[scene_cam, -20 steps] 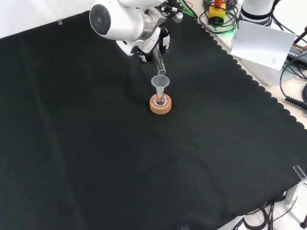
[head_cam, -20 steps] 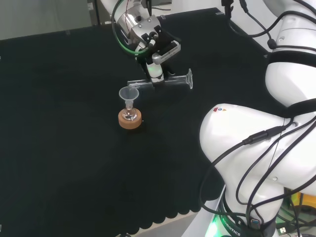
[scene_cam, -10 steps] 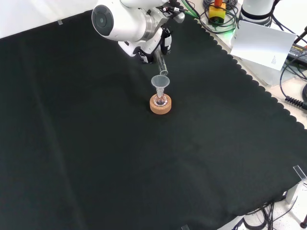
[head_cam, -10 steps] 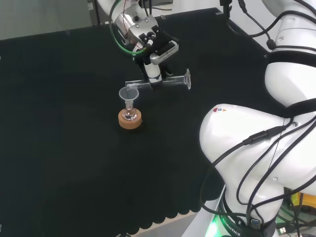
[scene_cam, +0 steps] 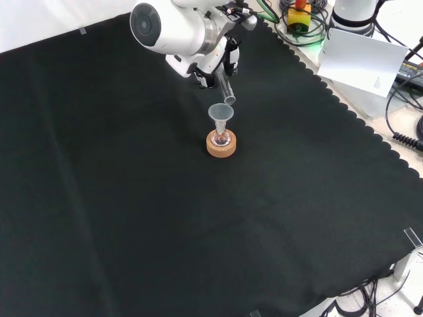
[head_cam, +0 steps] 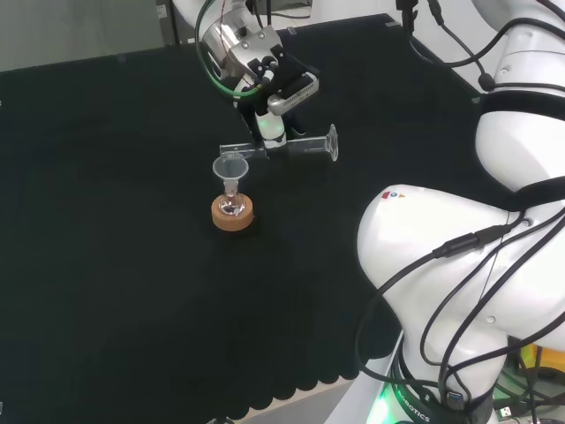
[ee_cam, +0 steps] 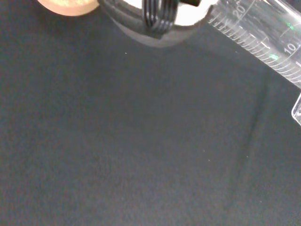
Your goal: Pour the water from the graduated cylinder into the round-bottom flask.
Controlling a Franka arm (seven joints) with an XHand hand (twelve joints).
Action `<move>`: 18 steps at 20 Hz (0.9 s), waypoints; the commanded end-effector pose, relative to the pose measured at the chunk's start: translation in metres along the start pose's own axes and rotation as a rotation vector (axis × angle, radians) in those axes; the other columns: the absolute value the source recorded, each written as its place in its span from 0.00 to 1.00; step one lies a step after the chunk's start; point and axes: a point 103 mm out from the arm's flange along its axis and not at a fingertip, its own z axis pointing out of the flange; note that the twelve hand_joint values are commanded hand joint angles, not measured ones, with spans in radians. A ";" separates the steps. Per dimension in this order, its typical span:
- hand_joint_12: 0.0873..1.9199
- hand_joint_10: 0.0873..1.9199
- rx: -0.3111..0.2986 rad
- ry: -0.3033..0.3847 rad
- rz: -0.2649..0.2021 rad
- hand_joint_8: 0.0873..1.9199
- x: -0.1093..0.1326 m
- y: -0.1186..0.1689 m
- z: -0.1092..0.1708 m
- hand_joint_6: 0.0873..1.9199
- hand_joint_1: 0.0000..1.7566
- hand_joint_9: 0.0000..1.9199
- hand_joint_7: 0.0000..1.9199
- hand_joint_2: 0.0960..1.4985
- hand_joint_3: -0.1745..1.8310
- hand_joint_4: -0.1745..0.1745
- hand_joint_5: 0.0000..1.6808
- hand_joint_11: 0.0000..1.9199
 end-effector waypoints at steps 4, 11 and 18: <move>0.31 0.00 -0.205 0.139 -0.165 0.26 0.000 -0.007 -0.003 0.29 0.74 0.86 0.66 0.65 0.09 0.00 0.72 0.68; 0.31 0.00 -0.308 0.237 -0.252 0.27 -0.019 -0.006 0.001 0.29 0.74 0.86 0.66 0.65 0.09 0.00 0.72 0.68; 0.31 0.00 -0.359 0.364 -0.331 0.27 -0.040 0.007 0.004 0.29 0.74 0.86 0.66 0.65 0.09 0.00 0.72 0.68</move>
